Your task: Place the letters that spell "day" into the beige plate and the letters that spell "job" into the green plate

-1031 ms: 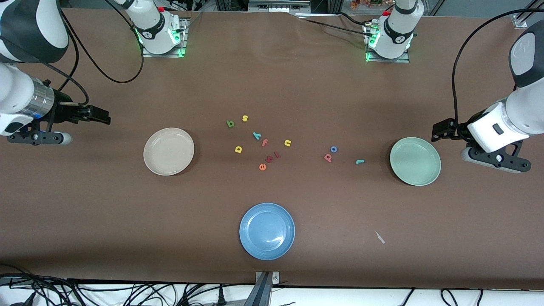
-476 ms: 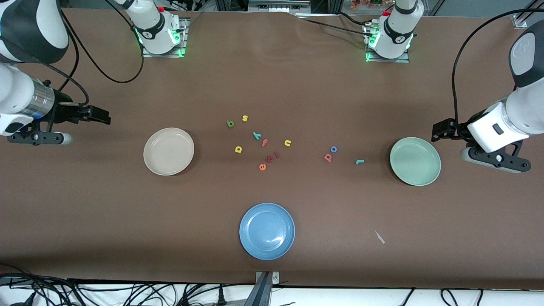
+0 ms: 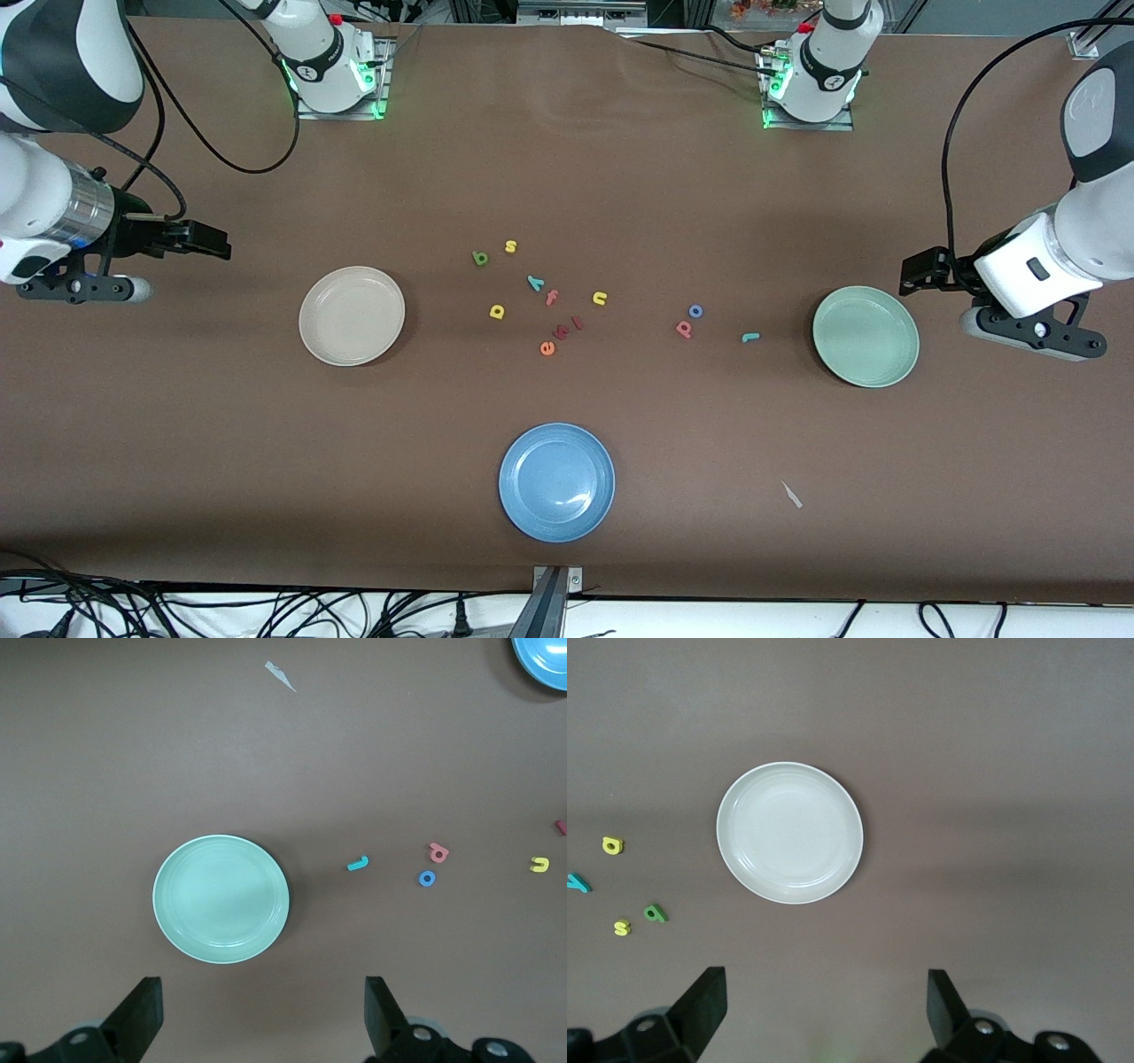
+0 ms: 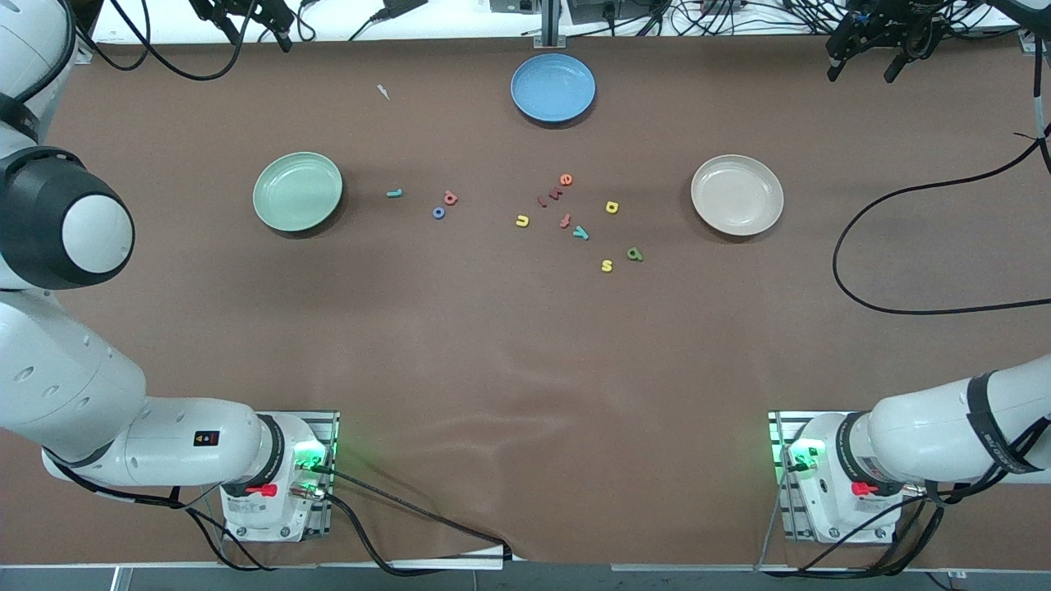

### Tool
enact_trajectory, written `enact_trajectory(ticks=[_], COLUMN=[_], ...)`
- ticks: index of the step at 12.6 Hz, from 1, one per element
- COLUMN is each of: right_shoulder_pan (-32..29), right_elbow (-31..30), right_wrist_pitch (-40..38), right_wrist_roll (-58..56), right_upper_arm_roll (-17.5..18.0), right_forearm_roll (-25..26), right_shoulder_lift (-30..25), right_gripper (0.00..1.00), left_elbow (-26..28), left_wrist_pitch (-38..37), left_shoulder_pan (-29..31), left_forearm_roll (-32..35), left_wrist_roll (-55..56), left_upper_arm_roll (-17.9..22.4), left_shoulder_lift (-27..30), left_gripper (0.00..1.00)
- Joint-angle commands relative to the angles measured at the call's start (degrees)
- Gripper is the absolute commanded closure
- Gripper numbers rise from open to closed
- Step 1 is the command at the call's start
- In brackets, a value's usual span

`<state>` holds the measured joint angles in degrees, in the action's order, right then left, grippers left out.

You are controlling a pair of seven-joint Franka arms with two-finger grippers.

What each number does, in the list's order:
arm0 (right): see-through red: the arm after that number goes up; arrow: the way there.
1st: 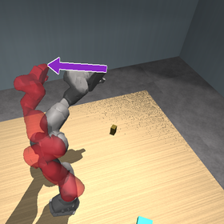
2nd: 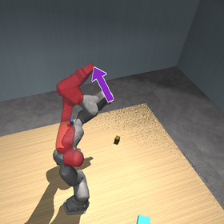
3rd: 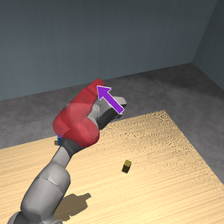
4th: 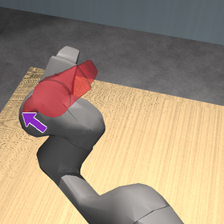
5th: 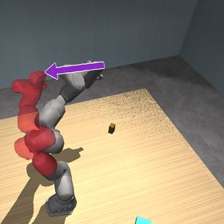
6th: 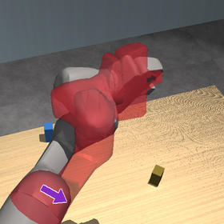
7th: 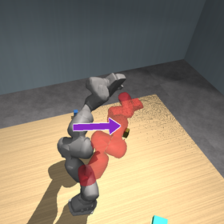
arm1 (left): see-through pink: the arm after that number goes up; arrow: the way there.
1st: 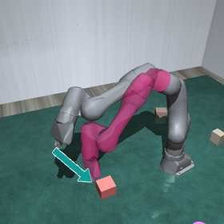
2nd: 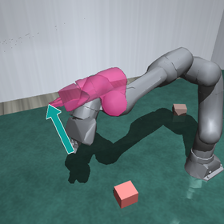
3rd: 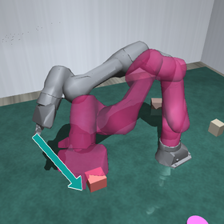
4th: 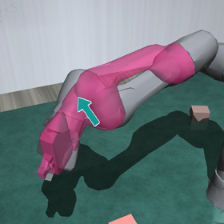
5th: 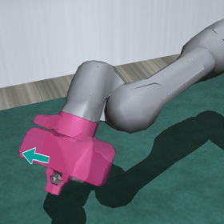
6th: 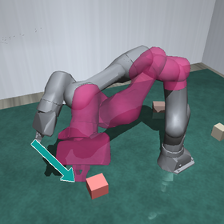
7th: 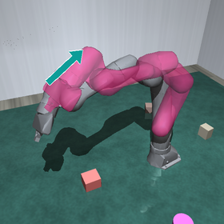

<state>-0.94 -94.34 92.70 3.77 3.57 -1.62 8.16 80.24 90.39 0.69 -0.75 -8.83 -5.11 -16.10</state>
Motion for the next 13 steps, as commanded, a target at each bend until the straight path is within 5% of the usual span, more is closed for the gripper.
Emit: enact_trajectory(ticks=[1, 13], right_shoulder_pan=[-0.02, -0.02], right_elbow=[1.35, 1.27], right_wrist_pitch=[-1.20, -1.29], right_wrist_roll=[-1.04, -2.36], right_upper_arm_roll=[-0.23, -0.32], right_forearm_roll=[-0.31, -1.45], right_shoulder_lift=[0.63, 0.63], right_gripper=[0.00, 0.00], left_elbow=[-0.79, -0.79], left_wrist_pitch=[-1.18, -1.18], left_shoulder_pan=[0.02, -0.07], left_forearm_roll=[-1.80, -1.71], left_wrist_roll=[-1.36, -1.36], left_upper_arm_roll=[0.28, 0.28], left_shoulder_lift=[0.45, 0.54], left_gripper=[0.00, 0.00])
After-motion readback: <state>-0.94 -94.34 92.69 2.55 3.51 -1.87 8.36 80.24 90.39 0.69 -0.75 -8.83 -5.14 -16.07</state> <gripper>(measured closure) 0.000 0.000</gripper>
